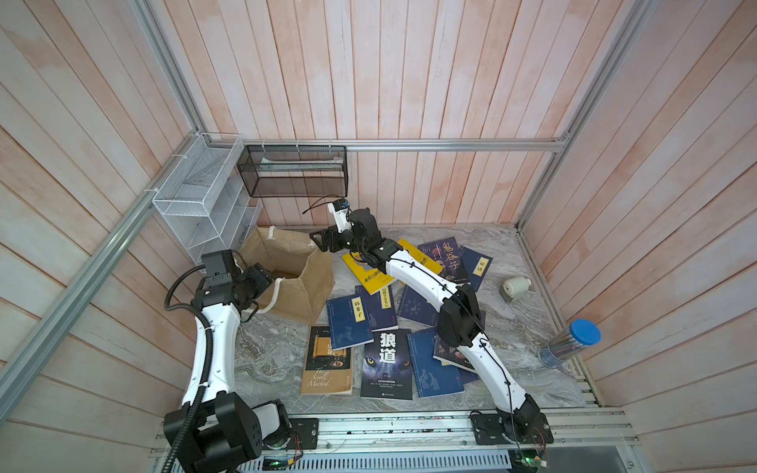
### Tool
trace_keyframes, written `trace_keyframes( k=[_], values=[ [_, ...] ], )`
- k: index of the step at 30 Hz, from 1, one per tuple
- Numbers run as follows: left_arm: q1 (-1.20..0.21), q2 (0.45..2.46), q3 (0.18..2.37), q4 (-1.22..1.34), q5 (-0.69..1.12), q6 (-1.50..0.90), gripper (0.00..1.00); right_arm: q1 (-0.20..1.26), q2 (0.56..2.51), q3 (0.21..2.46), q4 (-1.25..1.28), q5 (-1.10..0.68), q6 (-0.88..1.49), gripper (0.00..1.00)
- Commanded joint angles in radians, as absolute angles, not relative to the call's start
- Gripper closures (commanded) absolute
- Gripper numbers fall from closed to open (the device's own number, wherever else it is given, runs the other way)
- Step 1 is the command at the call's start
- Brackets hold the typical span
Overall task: Put the books into the canvas bag
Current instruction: Adjust the canvas bag at the center of the board.
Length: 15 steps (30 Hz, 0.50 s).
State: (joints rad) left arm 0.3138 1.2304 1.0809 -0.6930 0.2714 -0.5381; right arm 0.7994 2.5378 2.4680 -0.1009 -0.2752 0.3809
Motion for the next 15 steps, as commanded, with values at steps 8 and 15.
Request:
trace_keyframes(
  k=[8,15],
  values=[
    [0.316,1.182,1.073,-0.650,0.351,-0.508,1.00,0.798,2.401,2.313,-0.146,-0.295,0.347,0.98],
    [0.314,1.188,1.166,-0.706,0.436,-0.387,1.00,0.812,2.201,2.073,-0.029,-0.256,0.349,1.00]
  ],
)
